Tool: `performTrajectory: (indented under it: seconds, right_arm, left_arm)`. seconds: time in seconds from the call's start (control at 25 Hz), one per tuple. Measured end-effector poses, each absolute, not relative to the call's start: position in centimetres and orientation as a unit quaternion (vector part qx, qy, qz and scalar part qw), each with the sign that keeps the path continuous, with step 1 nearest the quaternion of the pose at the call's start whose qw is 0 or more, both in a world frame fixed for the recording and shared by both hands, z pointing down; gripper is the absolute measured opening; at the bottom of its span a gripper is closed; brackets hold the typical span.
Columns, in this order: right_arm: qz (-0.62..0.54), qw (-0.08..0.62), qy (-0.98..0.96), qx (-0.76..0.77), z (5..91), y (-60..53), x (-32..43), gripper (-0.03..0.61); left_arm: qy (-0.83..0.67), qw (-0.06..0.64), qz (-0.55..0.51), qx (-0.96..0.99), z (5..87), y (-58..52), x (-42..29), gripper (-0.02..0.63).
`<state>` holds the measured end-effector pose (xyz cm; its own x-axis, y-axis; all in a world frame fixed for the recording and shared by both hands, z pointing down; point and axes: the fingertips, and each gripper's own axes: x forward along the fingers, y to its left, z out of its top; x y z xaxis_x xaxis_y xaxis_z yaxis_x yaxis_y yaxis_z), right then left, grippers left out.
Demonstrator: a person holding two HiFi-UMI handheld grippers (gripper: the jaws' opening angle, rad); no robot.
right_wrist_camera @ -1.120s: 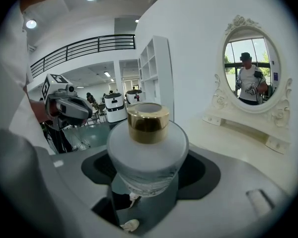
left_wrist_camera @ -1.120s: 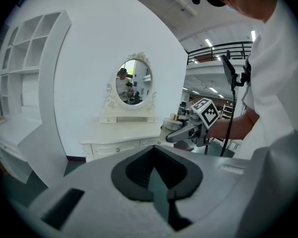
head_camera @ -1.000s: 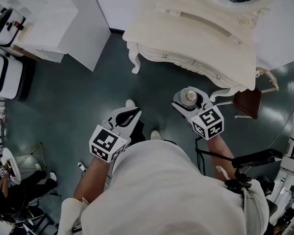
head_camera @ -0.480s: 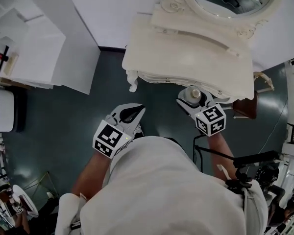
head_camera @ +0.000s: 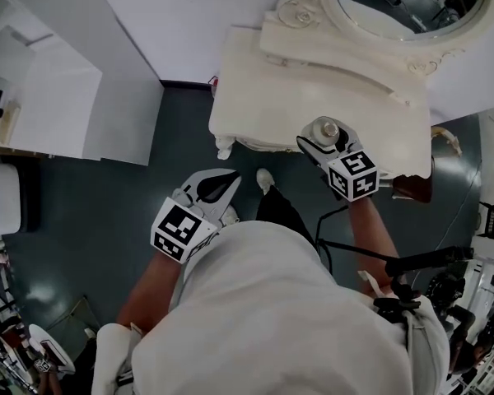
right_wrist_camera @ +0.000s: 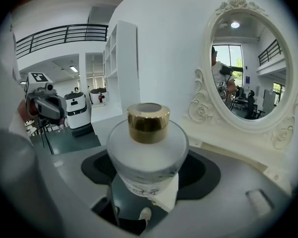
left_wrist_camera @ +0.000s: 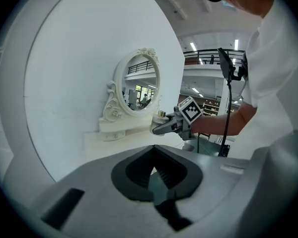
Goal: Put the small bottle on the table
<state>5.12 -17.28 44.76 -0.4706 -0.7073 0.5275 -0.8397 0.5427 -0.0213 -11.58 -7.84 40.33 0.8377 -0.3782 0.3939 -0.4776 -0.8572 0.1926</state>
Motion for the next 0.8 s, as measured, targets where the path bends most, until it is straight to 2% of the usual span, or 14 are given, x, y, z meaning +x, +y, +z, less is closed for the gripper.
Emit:
performTrajectory:
  seconds: [0.48, 0.8]
  right_arm:
    - [0.114, 0.254, -0.870, 0.407, 48.4, -39.6, 9.5, 0.334]
    - [0.111, 0.262, -0.878, 0.384, 52.2, -49.1, 10.7, 0.334]
  left_arm:
    - [-0.326, 0.158, 0.175, 0.915, 40.5, -23.3, -7.7, 0.003]
    - [-0.389, 0.176, 0.182, 0.886, 41.1, -28.4, -6.2, 0.003]
